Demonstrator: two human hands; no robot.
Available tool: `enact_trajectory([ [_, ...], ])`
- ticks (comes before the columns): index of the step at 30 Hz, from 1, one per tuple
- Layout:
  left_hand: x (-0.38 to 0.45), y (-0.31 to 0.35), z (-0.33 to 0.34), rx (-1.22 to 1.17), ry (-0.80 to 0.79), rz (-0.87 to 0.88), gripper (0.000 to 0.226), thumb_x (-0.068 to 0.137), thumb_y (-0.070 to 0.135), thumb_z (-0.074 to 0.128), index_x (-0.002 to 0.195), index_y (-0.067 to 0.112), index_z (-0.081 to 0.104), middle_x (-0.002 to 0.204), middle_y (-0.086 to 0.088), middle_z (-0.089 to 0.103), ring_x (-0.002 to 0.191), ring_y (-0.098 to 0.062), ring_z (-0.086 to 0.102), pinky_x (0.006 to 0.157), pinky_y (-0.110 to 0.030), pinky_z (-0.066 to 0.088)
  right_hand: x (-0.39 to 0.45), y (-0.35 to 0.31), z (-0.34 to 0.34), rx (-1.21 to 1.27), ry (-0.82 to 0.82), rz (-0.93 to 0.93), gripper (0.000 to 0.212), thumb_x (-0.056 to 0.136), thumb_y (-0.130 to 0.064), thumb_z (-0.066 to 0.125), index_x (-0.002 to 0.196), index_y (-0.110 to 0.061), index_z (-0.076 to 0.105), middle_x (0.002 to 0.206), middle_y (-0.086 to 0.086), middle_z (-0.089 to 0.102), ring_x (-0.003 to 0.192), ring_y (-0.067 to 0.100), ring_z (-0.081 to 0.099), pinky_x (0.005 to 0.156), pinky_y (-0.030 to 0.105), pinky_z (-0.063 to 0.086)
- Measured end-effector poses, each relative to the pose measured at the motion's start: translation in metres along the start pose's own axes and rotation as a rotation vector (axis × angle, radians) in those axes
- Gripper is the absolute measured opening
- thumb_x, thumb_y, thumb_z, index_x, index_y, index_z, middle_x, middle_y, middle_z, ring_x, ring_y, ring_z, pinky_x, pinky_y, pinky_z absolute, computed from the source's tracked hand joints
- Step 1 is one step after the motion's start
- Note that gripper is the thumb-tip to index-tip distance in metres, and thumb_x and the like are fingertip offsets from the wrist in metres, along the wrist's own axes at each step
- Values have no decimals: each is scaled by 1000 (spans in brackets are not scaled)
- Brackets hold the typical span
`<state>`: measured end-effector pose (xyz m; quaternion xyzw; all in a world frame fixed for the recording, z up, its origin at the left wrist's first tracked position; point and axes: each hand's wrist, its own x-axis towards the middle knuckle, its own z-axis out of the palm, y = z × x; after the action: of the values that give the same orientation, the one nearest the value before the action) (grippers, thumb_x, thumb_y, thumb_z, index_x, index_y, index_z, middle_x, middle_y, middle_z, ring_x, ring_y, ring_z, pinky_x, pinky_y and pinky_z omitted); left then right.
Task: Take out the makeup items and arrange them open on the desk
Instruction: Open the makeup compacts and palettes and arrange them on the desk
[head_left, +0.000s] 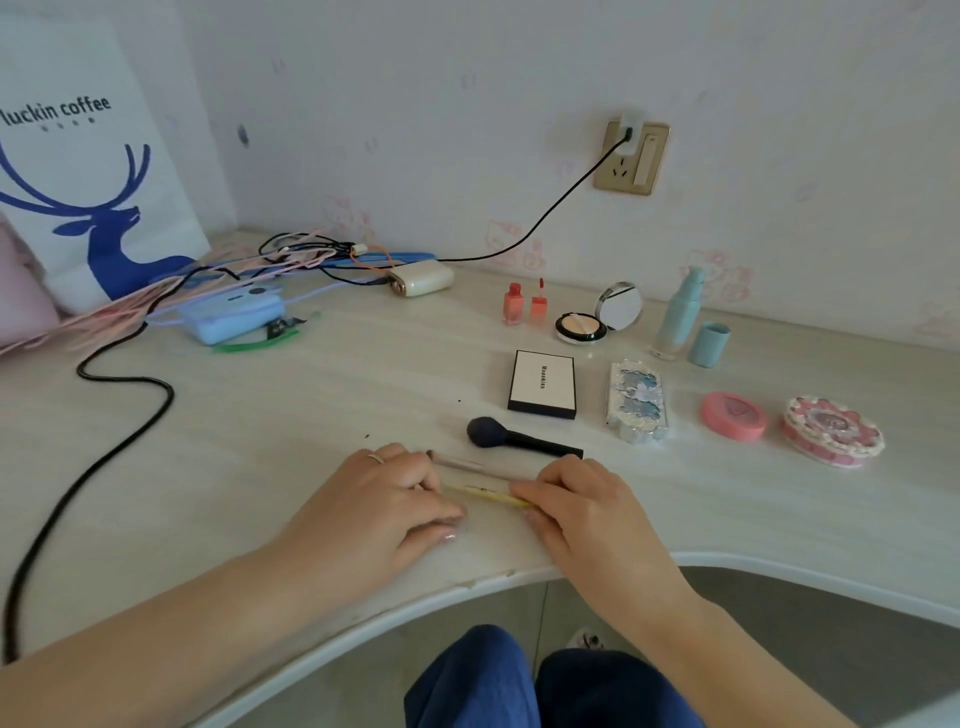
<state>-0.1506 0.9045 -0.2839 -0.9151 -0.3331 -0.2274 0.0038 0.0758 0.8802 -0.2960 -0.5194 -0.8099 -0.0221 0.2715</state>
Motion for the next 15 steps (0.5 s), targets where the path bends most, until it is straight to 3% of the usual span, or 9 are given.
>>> enact_trajectory([
  [15, 7, -7, 0, -65, -23, -66, 14, 80, 30, 72, 93, 31, 76, 79, 13, 64, 76, -12, 56, 67, -32, 48, 4, 1, 2, 35, 35, 20, 23, 75, -13, 75, 97, -19, 74, 87, -3, 68, 78, 23, 62, 66, 38, 50],
])
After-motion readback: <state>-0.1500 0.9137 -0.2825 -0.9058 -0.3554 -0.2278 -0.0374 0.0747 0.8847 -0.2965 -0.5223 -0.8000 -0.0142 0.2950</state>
